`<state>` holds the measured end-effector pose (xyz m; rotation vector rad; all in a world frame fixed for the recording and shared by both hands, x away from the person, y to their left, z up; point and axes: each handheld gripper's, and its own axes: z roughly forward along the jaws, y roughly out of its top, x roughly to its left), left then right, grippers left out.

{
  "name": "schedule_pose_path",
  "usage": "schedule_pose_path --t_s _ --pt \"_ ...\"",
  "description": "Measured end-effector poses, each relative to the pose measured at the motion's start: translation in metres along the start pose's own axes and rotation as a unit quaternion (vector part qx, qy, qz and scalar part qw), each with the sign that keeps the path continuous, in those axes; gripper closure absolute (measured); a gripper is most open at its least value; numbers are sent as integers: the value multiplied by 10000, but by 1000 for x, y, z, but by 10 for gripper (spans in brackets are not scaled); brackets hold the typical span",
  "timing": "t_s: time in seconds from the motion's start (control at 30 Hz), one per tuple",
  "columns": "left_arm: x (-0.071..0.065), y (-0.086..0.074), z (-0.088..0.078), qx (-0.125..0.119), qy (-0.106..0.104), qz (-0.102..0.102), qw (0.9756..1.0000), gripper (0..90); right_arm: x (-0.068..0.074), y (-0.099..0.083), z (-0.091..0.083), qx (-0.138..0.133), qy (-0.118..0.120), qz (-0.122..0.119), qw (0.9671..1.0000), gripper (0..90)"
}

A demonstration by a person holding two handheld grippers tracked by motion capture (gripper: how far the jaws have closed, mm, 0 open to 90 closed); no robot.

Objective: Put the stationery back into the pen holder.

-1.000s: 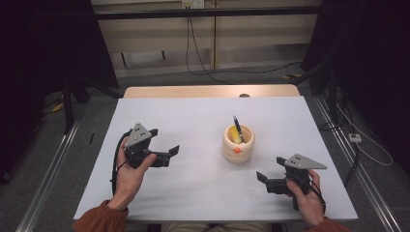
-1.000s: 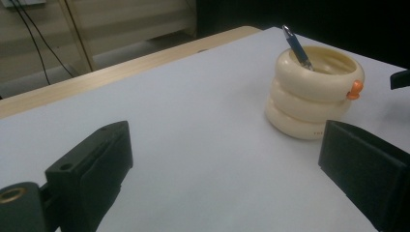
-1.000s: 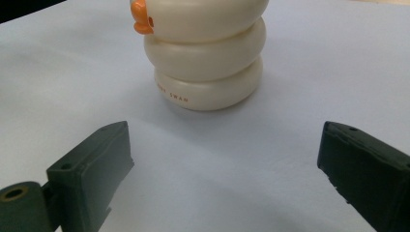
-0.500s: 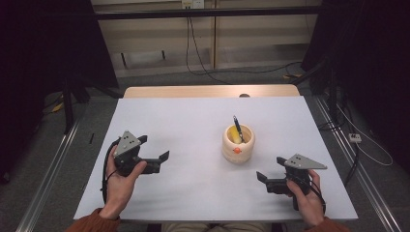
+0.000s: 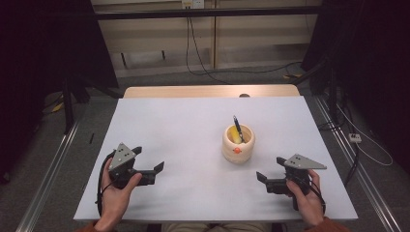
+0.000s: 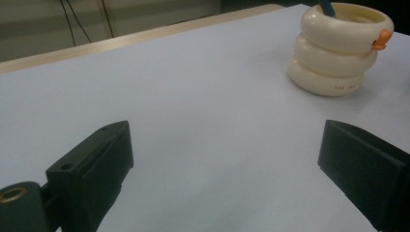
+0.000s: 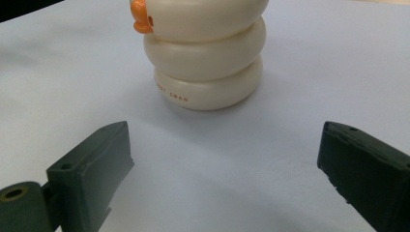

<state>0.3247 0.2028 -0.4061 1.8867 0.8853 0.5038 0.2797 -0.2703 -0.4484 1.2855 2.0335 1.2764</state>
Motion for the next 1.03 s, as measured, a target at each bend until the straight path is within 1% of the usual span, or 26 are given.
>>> schedule_pose_path --t_s 0.07,0.13,0.17,0.23,0.33,0.4,0.43,0.53,0.6,0.73,0.77,0.83,1.0,1.03 --pt "-2 -4 -2 -17 64 15 10000 53 0 0 0 0 -7 13 10000 50" --pt "-3 -8 -3 15 81 25 10000 54 0 0 0 9 -7 5 10000 50" --pt "-3 -10 -3 54 68 61 9999 54 0 0 0 12 0 4 10000 50" --pt "-2 -14 -4 -2 -15 2 10000 53 0 0 1 18 7 -4 10000 50" --pt "-1 -18 -6 32 85 -2 10000 54 0 0 1 23 8 0 10000 50" --pt "-1 -22 -6 43 85 -79 9999 54 0 0 1 20 5 2 10000 50" --pt "-1 -24 -6 76 71 -64 9999 54 0 0 1 19 3 0 10000 50" --pt "-2 -29 -6 54 70 -97 9999 54 0 0 0 20 6 1 10000 50" --pt "-1 -30 -7 -28 90 -223 9997 54 0 -1 0 17 -3 -2 10000 50" --pt "-3 -32 -9 -89 124 -182 9997 54 -1 -1 1 28 -18 23 10000 50" --pt "-4 -33 -10 -64 99 -166 9998 54 -1 -1 1 24 -18 18 10000 50" --pt "-4 -35 -10 -9 126 -149 9998 62 -1 -1 1 37 -8 1 10000 50" --pt "-4 -36 -8 -8 116 -303 9995 66 0 -1 2 26 -11 -7 10000 50" --pt "-4 -36 -8 -6 125 -303 9995 67 0 -1 2 37 -14 9 10000 50"
